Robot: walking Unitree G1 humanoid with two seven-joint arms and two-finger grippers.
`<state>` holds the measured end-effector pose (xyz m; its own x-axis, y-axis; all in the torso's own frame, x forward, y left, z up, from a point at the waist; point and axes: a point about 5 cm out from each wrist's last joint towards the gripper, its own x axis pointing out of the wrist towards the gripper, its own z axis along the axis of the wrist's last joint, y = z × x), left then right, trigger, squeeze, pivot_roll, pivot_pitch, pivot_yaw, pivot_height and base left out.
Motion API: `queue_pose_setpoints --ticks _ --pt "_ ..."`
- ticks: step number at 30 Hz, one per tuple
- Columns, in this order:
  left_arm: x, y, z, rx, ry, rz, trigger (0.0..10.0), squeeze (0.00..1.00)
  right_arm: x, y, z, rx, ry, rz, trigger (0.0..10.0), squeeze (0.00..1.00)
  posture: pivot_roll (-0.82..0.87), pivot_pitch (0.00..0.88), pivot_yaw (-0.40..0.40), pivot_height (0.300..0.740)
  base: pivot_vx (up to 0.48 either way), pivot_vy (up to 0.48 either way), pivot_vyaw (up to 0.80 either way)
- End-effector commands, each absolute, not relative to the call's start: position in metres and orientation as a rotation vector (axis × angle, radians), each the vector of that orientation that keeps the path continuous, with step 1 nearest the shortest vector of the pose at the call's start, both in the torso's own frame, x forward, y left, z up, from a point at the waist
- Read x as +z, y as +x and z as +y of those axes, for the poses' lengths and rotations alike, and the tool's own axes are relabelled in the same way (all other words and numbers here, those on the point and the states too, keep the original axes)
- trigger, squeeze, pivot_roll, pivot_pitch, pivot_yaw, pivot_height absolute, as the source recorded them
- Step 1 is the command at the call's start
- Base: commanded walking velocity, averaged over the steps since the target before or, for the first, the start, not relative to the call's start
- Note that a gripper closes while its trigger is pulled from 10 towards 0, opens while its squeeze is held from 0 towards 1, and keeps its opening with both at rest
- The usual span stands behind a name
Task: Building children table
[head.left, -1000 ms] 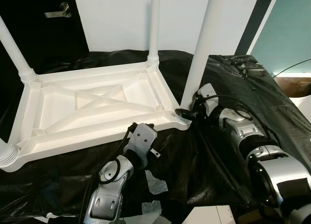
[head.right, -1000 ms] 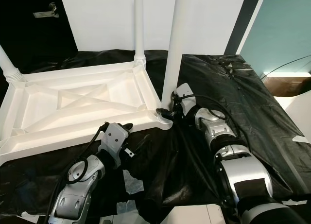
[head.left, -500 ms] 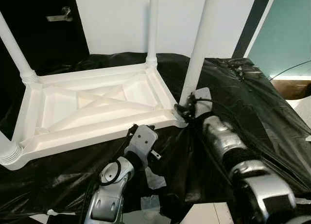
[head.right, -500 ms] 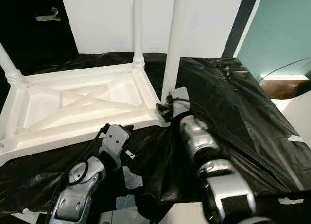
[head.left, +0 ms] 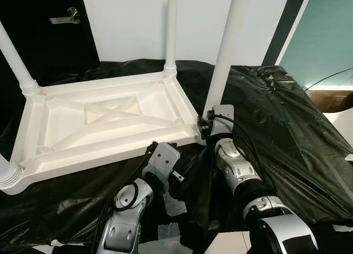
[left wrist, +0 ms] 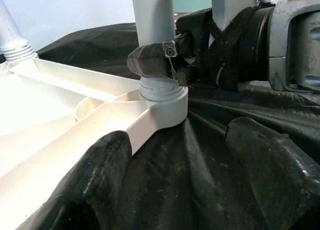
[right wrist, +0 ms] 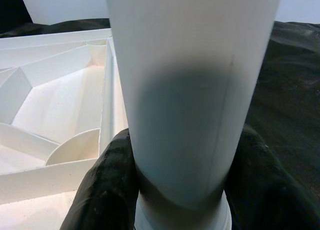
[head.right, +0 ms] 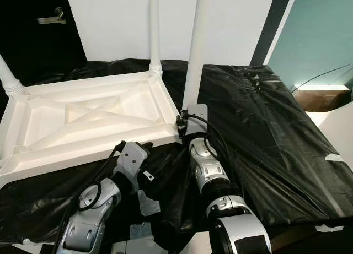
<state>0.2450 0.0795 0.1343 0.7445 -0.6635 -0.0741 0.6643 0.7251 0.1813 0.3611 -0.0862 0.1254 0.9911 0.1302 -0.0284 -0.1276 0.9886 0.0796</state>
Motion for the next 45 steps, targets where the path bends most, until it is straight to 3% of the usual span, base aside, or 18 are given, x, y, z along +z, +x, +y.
queue_pose_setpoints --ticks 1,2,11,17,18,19,20,27,36,42,45 --pt "0.136 0.248 0.083 -0.606 0.192 -0.009 10.0 0.0 0.122 0.359 -0.093 0.114 0.104 0.045 10.0 0.0 0.2 0.0 -0.087 0.74 0.0 0.0 0.0" --pt "0.137 0.249 0.083 -0.602 0.19 -0.014 10.0 0.0 0.128 0.358 -0.095 0.107 0.101 0.018 10.0 1.0 0.2 0.0 -0.093 0.74 0.0 0.0 0.0" --pt "0.141 0.252 0.09 -0.567 0.192 -0.03 10.0 0.0 0.142 0.356 -0.101 0.165 0.089 -0.074 10.0 1.0 0.19 0.0 -0.093 0.74 0.0 0.0 0.0" --pt "0.155 0.259 0.109 -0.498 0.204 -0.073 10.0 0.0 0.146 0.343 -0.117 0.254 0.023 -0.137 10.0 1.0 0.17 0.0 -0.088 0.74 0.0 0.0 0.0" --pt "0.156 0.26 0.112 -0.488 0.211 -0.075 10.0 0.0 0.144 0.339 -0.12 0.265 0.005 -0.136 10.0 0.44 0.17 0.0 -0.086 0.74 0.0 0.0 0.0" --pt "0.156 0.26 0.112 -0.488 0.211 -0.075 10.0 0.0 0.144 0.339 -0.12 0.265 0.005 -0.136 10.0 0.44 0.17 0.0 -0.086 0.74 0.0 0.0 0.0" --pt "0.158 0.26 0.118 -0.475 0.223 -0.079 10.0 0.0 0.142 0.332 -0.126 0.279 -0.018 -0.128 10.0 0.0 0.16 0.0 -0.084 0.74 0.0 0.0 0.0" --pt "0.164 0.261 0.133 -0.444 0.251 -0.085 10.0 0.0 0.138 0.31 -0.13 0.384 -0.047 -0.118 10.0 0.0 0.15 0.01 -0.079 0.74 0.0 0.0 0.0" --pt "0.169 0.263 0.159 -0.393 0.308 -0.078 10.0 0.0 0.132 0.285 -0.116 0.633 0.0 -0.061 10.0 0.0 0.16 0.028 -0.068 0.74 0.0 0.0 0.0" --pt "0.169 0.262 0.165 -0.378 0.322 -0.07 10.0 0.0 0.131 0.283 -0.107 0.713 0.03 -0.043 10.0 0.0 0.16 0.03 -0.07 0.74 0.0 0.0 0.0" --pt "0.166 0.259 0.172 -0.364 0.373 -0.044 10.0 0.0 0.134 0.297 -0.094 0.784 0.102 -0.046 10.0 0.0 0.17 0.032 -0.069 0.74 0.0 0.0 0.0"
